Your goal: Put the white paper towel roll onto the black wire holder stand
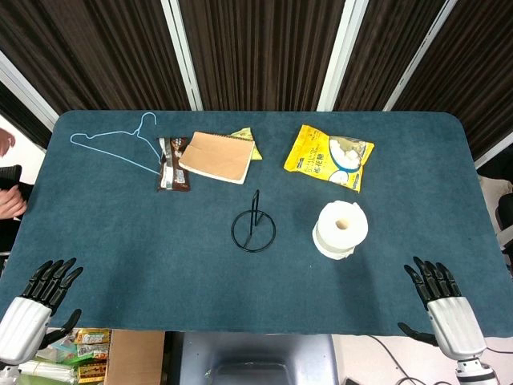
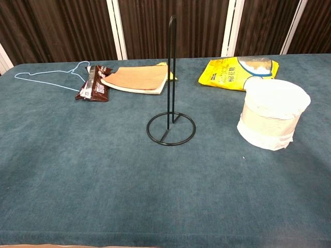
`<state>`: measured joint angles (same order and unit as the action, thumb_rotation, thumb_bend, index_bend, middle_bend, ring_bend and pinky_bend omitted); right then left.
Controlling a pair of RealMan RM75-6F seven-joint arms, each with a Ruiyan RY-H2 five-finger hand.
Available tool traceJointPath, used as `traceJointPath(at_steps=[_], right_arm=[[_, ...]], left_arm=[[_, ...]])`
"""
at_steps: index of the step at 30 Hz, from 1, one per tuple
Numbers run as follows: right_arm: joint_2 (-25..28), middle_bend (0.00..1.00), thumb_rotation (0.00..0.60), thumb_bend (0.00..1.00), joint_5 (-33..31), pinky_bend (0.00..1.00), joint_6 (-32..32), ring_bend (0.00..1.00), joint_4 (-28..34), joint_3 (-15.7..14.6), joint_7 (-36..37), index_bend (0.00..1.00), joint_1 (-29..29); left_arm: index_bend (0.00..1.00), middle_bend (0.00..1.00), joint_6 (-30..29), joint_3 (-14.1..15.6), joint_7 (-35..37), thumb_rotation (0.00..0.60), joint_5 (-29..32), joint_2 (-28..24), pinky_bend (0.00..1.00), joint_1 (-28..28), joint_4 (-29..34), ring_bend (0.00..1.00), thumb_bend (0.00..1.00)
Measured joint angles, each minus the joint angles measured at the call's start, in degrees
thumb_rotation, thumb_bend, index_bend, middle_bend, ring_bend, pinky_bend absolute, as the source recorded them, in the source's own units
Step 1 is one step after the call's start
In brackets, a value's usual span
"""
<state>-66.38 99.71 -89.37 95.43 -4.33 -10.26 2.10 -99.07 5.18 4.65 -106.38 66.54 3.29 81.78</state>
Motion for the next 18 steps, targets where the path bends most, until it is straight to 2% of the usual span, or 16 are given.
traceJointPath(at_steps=[5,11,14,18], right_arm=[[-0.1,0.0,0.6,0.2,0.9,0.0,1.0,0.0,-0.5,-0.1,2.2,0.0,-1.0],[-0.9,0.0,0.6,0.19,1.9,0.0,4.0,0.0,-2.4,1.1,9.0,0.0,-5.3],[-0.8,0.0,0.6,0.17,0.5,0.0,8.4,0.0,-2.5,2.7,11.9,0.0,-8.7],[-0.4,0.0,0.6,0.13,-3.8,0.0,17.1,0.0,-2.7,6.4,15.5,0.0,-15.2]], left_arm=[[0.0,0.01,0.6,-0.1,0.6,0.6,0.3,0.0,0.09,0.3,-0.2,0.0,0.41],[0.0,0.01,0.9,-0.4,1.5,0.6,0.7,0.0,0.09,0.6,-0.2,0.0,0.41],[0.0,0.01,1.3,-0.4,1.5,0.6,0.9,0.3,0.09,0.8,-0.3,0.0,0.41],[0.0,0.01,1.7,-0.4,0.9,0.6,1.8,0.3,0.09,0.5,-0.5,0.0,0.41]])
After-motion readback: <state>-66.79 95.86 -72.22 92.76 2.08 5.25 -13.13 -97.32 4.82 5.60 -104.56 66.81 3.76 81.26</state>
